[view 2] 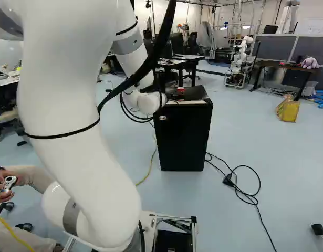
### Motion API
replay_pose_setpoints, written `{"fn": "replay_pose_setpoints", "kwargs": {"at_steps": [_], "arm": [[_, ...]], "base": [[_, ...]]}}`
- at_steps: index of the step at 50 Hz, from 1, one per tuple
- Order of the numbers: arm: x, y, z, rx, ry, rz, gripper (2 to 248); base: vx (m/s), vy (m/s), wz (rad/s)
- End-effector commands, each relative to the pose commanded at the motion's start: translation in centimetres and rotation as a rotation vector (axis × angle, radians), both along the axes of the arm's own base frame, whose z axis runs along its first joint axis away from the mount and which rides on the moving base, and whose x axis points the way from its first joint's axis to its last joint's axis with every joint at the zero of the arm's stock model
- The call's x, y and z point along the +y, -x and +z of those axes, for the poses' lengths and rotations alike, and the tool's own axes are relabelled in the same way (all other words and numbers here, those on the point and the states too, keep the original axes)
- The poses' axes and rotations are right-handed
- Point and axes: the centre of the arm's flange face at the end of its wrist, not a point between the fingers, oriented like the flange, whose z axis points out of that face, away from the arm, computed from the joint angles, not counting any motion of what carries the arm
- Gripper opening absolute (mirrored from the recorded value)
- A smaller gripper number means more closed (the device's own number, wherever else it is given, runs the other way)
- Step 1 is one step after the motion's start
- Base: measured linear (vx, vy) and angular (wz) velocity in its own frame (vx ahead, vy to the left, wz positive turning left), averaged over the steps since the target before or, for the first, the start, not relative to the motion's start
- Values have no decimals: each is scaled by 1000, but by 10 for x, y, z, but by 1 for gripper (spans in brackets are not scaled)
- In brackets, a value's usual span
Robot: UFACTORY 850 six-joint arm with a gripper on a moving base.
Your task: Grab a drink from the fridge
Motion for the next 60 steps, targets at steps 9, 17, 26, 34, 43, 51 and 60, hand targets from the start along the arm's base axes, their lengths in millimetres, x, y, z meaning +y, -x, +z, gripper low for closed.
{"fn": "replay_pose_setpoints", "kwargs": {"at_steps": [9, 17, 26, 34, 43, 51, 60], "arm": [[0, -1, -7, -12, 3, 0, 247], [-1, -4, -13, -24, 6, -1, 247], [-1, -9, -20, -38, 9, 0, 247], [-2, -16, -27, -51, 12, -1, 247], [-5, -25, -36, -54, 13, -4, 247], [-9, -35, -46, -47, 12, -8, 247], [-15, -47, -57, -37, 10, -14, 247]], "base": [[0, 0, 0], [0, 0, 0], [0, 0, 0], [0, 0, 0], [0, 0, 0], [0, 0, 0], [0, 0, 0]]}}
